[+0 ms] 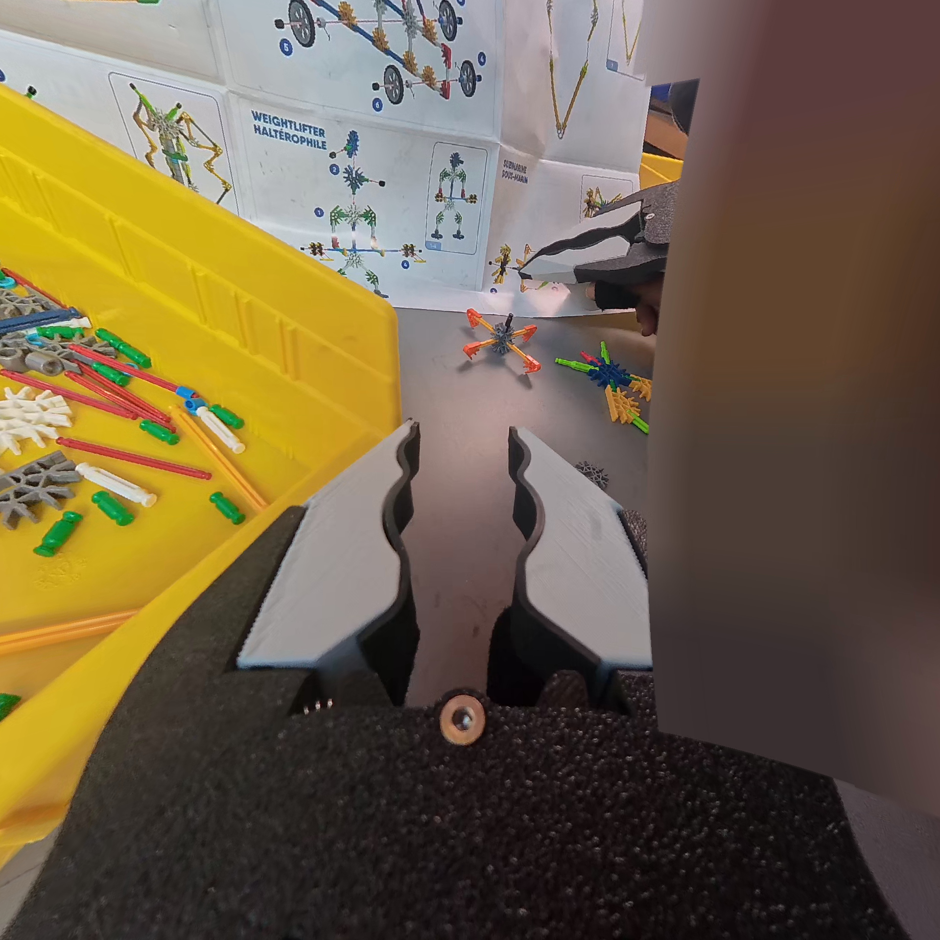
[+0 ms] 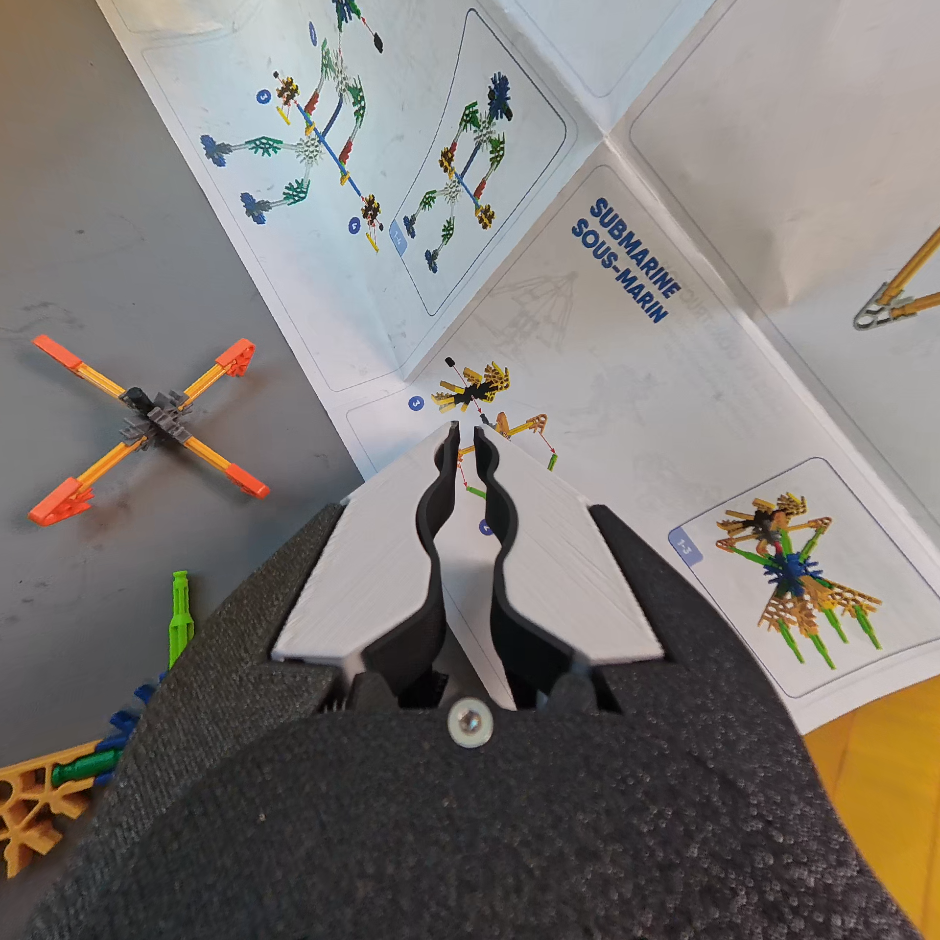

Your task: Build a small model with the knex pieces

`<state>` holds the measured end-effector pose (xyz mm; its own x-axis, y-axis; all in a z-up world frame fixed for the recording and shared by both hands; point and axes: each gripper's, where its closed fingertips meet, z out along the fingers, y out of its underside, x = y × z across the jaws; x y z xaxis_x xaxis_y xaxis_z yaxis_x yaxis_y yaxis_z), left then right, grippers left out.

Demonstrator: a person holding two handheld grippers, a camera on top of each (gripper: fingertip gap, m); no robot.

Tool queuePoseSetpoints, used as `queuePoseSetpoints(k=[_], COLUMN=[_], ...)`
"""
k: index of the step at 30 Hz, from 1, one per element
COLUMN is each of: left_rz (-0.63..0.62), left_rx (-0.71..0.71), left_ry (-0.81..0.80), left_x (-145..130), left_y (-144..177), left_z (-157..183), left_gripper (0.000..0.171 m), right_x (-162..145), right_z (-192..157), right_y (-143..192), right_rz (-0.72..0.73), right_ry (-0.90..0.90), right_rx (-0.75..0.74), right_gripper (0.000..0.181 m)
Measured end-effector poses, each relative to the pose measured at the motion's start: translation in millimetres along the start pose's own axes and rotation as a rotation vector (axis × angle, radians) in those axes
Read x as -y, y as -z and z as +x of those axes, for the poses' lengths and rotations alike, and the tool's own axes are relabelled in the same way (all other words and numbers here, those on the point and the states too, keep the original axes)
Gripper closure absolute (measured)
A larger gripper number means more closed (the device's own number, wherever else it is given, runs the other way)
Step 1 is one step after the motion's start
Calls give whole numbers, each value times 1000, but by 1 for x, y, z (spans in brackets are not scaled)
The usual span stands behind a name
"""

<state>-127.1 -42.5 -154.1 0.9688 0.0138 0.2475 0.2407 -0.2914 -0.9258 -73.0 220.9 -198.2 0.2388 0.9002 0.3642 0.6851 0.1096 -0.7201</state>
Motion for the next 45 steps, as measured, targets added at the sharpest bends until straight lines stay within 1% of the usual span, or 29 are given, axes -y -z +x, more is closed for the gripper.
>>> queuePoseSetpoints(k=[10,19,22,26,28,32,36,38,40,42,45], left_rz=[11,29,50,77,97,113,107,107,108,108,96], left_rx=[27,66,81,64,54,37,60,70,75,76,78], left_ry=[-56,-156,-199,-214,-225,-227,-250,-251,-246,-243,-249], left_x=[3,11,16,22,26,28,25,25,26,26,22], left_y=[3,4,7,10,12,13,12,12,13,13,10], left_z=[0,6,9,18,23,29,26,23,21,20,20], left_gripper=[137,138,139,139,139,139,139,139,139,139,139], right_x=[10,11,19,34,47,76,91,92,87,77,59], right_z=[7,11,9,-1,-9,-21,-23,-23,-24,-24,-14], right_y=[10,21,28,40,53,89,125,142,158,175,204], right_rz=[58,103,128,179,226,335,393,416,426,430,454], right_ry=[-8,-25,-22,2,24,48,21,9,-1,-6,-15], right_rx=[-25,-35,-36,-16,-1,13,18,18,16,4,-54], right_gripper=[174,170,167,163,160,159,156,156,155,154,154])
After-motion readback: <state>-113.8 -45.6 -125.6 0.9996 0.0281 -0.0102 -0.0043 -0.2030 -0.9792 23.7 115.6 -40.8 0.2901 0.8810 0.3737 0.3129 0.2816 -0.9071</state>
